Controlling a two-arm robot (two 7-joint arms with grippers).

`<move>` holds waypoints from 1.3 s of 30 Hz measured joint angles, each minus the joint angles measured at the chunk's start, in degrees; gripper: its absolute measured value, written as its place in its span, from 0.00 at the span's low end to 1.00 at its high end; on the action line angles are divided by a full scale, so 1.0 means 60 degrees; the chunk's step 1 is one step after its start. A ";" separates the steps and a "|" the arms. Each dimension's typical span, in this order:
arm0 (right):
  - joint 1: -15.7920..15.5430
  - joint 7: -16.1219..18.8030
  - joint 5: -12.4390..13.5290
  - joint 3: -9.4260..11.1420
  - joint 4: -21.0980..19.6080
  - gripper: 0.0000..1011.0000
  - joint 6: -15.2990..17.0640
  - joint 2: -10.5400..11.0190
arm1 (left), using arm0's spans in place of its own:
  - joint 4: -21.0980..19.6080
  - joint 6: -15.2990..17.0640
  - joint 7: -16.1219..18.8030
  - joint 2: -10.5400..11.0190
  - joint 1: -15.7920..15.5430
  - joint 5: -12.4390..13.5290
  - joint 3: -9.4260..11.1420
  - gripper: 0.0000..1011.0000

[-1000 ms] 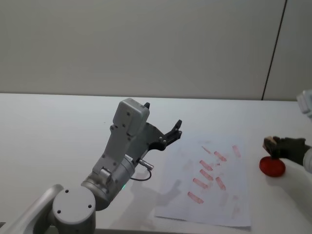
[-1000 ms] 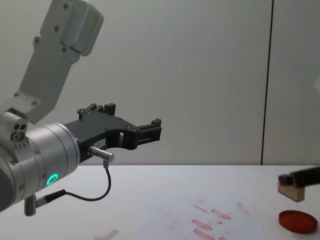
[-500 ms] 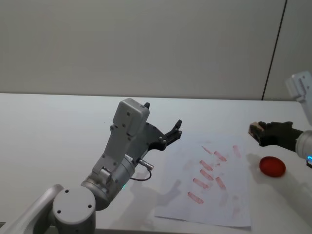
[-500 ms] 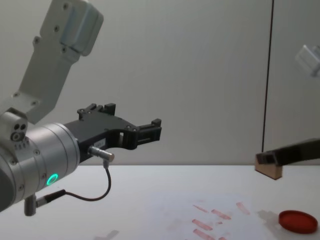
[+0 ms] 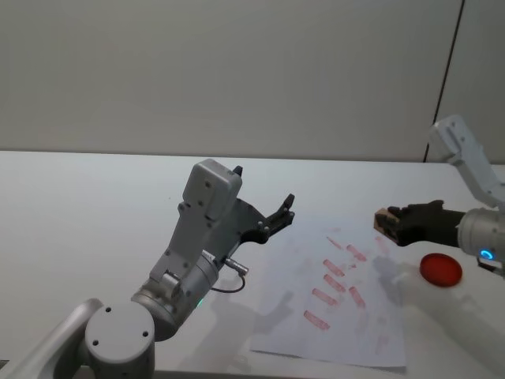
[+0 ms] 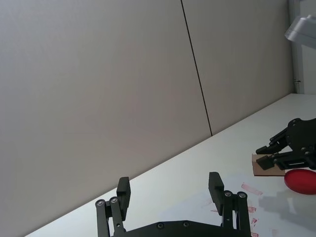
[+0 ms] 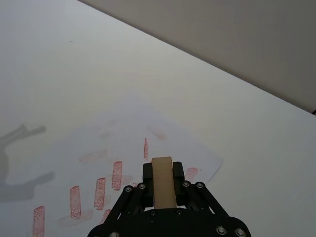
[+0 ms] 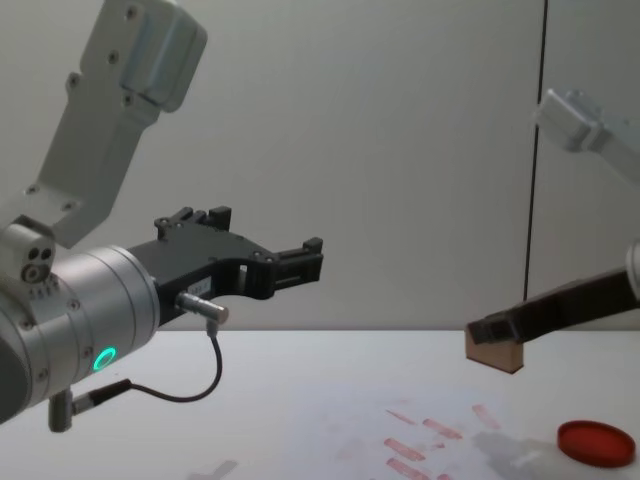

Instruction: Use the one hand to pick up the stamp and affix it onto the A4 paper.

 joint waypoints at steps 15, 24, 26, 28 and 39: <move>0.0684 0.0866 -0.0674 -0.0329 0.0267 0.22 0.0971 -0.0254 | 0.0001 0.0000 0.0001 0.0000 0.0000 0.0000 0.0000 0.99; 0.0963 0.1108 -0.0973 -0.0494 0.0459 0.22 0.1320 -0.0385 | 0.0000 0.0000 0.0000 0.0000 0.0000 0.0000 0.0000 0.99; 0.1012 0.1134 -0.1026 -0.0554 0.0517 0.22 0.1364 -0.0426 | 0.0000 0.0000 0.0000 0.0000 0.0000 0.0000 0.0000 0.99; 0.1039 0.1134 -0.1058 -0.0601 0.0559 0.22 0.1374 -0.0463 | 0.0000 0.0000 0.0000 -0.0001 0.0000 0.0000 0.0000 0.99; 0.0984 0.0848 -0.1066 -0.0883 0.0751 0.22 0.0892 -0.0619 | 0.0001 0.0000 0.0001 0.0000 0.0000 0.0000 0.0000 0.99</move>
